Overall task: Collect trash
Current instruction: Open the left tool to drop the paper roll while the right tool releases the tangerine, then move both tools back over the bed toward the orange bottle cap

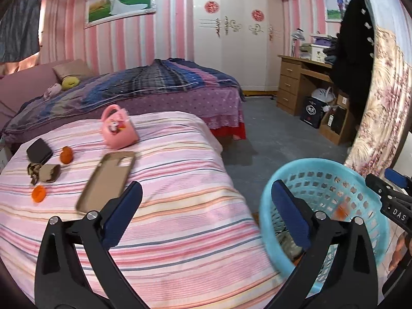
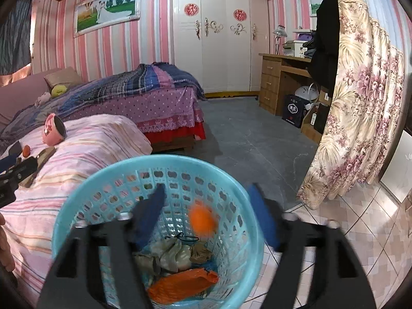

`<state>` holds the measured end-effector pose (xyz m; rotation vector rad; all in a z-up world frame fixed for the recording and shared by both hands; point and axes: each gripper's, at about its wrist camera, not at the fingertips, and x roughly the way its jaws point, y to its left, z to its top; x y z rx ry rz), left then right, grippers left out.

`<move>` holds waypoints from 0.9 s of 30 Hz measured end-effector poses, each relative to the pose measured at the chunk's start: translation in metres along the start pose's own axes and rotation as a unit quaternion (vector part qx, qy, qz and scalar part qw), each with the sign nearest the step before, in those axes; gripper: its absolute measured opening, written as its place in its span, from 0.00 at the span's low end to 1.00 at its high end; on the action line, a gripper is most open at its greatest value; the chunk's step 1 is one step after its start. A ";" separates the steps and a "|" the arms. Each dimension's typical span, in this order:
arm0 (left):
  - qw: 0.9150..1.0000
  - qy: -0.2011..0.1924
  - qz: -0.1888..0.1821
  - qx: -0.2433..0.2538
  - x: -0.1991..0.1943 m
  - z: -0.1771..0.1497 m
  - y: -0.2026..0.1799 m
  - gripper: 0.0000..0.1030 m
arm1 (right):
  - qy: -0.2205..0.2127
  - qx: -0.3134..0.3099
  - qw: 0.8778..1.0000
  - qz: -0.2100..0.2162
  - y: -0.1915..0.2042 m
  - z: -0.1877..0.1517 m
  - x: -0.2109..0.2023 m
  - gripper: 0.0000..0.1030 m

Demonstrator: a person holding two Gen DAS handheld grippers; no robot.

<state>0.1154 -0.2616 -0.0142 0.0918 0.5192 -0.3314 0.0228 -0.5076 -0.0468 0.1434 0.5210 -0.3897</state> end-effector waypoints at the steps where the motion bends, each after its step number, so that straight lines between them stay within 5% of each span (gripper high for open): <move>1: 1.000 0.000 0.003 -0.004 -0.002 0.000 0.006 0.94 | -0.003 0.000 1.000 0.000 0.002 0.000 -0.001 0.73; 10: 0.998 -0.008 0.051 -0.019 -0.022 0.001 0.057 0.94 | -0.013 -0.026 1.000 -0.002 0.040 0.007 -0.004 0.90; 27: 0.993 0.012 0.112 -0.043 -0.042 0.007 0.185 0.95 | -0.002 -0.049 0.997 0.062 0.149 0.033 -0.005 0.94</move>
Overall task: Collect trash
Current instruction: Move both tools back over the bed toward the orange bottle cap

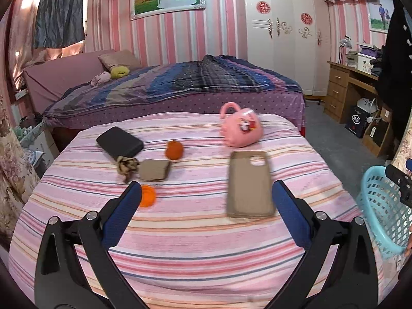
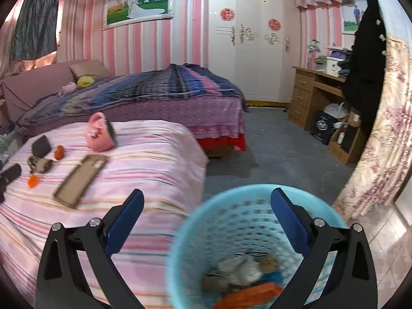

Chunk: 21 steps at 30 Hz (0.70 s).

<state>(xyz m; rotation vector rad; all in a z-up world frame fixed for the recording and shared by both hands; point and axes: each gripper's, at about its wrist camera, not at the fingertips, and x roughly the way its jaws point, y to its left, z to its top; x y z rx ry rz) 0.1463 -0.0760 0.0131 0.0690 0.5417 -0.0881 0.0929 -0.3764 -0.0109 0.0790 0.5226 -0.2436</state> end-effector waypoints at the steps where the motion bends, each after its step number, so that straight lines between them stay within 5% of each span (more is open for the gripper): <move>1: 1.000 0.002 -0.002 -0.006 0.002 0.001 0.009 0.95 | -0.001 -0.002 1.000 0.005 0.011 0.005 0.001 0.94; 15: 0.996 0.035 0.028 -0.077 0.047 0.001 0.093 0.95 | 0.005 -0.055 0.998 0.042 0.105 0.046 0.029 0.94; 21: 0.994 0.054 0.050 -0.084 0.064 -0.010 0.113 0.95 | 0.008 -0.070 0.996 0.056 0.132 0.036 0.046 0.95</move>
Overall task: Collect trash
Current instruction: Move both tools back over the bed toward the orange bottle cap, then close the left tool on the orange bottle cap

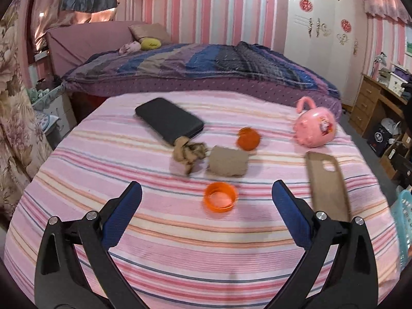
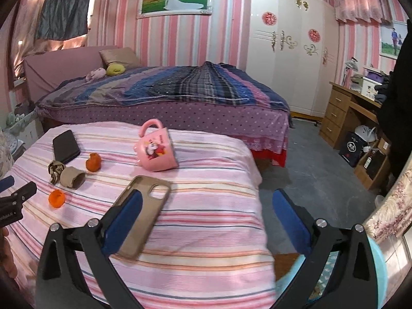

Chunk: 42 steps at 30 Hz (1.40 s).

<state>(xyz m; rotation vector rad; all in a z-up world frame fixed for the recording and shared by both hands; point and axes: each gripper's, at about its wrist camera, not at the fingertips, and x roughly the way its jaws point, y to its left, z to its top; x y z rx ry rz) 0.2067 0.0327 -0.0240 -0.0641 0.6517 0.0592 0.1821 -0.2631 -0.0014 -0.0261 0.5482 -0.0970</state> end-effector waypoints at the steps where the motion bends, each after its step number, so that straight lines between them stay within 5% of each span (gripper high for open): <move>1: 1.000 0.006 0.001 -0.005 0.004 -0.003 0.003 0.95 | 0.003 -0.001 1.000 0.001 0.002 0.000 0.003 0.95; 15: 0.995 0.097 -0.004 0.007 0.060 -0.013 -0.001 0.94 | 0.042 -0.011 0.999 -0.005 0.013 -0.014 0.034 0.95; 19: 0.992 0.125 0.000 0.019 0.075 -0.012 -0.007 0.83 | 0.055 -0.009 0.998 -0.003 0.013 -0.016 0.039 0.95; 24: 0.993 0.111 -0.015 0.022 0.072 -0.010 -0.011 0.65 | 0.063 -0.006 0.998 -0.001 0.015 -0.020 0.044 0.95; 28: 0.994 0.103 -0.031 0.026 0.067 -0.011 -0.013 0.38 | 0.068 -0.010 0.998 0.003 0.022 -0.022 0.046 0.95; 42: 0.996 0.080 0.019 0.023 0.046 0.000 0.049 0.38 | 0.060 -0.041 0.996 0.048 0.094 -0.020 0.038 0.95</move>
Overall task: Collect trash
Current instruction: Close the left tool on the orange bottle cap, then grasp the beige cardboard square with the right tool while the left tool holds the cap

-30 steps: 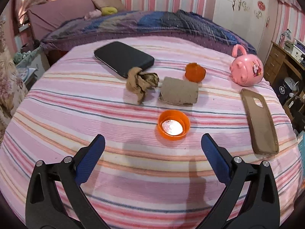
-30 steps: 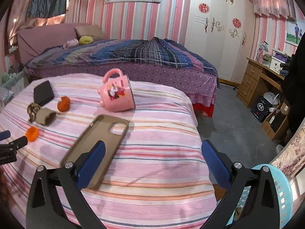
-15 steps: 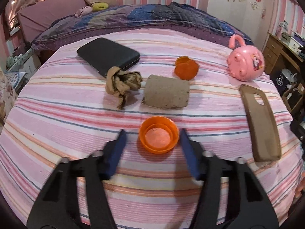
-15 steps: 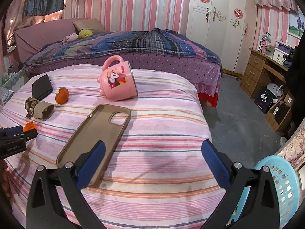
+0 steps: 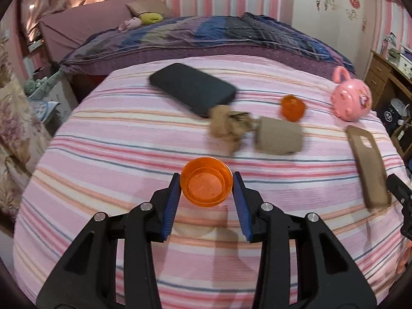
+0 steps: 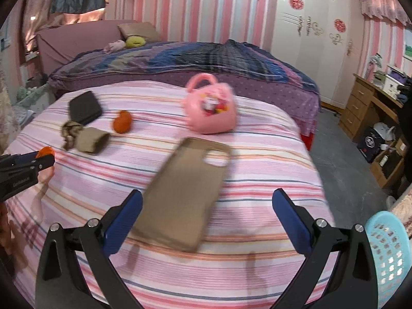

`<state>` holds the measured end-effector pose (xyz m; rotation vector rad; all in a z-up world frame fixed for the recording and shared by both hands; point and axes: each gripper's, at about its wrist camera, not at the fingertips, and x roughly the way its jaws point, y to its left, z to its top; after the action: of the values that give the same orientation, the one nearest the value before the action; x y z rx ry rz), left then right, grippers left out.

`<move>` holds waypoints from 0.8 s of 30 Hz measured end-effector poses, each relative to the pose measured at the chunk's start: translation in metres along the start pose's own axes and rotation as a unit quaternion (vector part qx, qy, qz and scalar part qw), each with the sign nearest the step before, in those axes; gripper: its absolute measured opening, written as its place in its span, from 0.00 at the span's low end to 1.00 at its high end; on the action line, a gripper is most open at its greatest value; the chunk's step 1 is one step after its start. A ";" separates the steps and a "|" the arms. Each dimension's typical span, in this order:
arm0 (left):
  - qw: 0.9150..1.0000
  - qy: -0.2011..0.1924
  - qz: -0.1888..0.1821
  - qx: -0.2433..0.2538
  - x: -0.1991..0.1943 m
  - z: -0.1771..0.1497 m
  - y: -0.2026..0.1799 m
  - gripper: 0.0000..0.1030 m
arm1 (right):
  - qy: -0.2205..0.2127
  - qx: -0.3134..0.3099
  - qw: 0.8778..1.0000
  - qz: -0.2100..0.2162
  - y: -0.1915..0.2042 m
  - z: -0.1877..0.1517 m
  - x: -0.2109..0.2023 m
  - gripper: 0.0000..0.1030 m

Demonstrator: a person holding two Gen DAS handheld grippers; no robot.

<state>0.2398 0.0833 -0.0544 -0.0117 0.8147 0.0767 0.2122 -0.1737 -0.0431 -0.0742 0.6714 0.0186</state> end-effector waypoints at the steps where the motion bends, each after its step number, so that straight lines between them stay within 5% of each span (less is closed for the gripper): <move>1: 1.000 0.002 0.007 -0.004 -0.001 0.000 0.009 0.38 | 0.000 -0.002 1.000 0.000 0.004 0.001 0.001 0.95; 19: 0.995 -0.011 0.044 -0.084 -0.006 0.004 0.094 0.38 | 0.044 -0.045 0.997 0.053 0.133 0.050 0.057 0.95; 24: 0.994 -0.008 0.044 -0.095 -0.004 0.006 0.100 0.38 | 0.062 -0.063 0.995 0.048 0.152 0.053 0.076 0.85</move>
<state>0.2339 0.1827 -0.0458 -0.1548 0.7898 0.2382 0.2985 -0.0185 -0.0583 -0.1654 0.7972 0.1496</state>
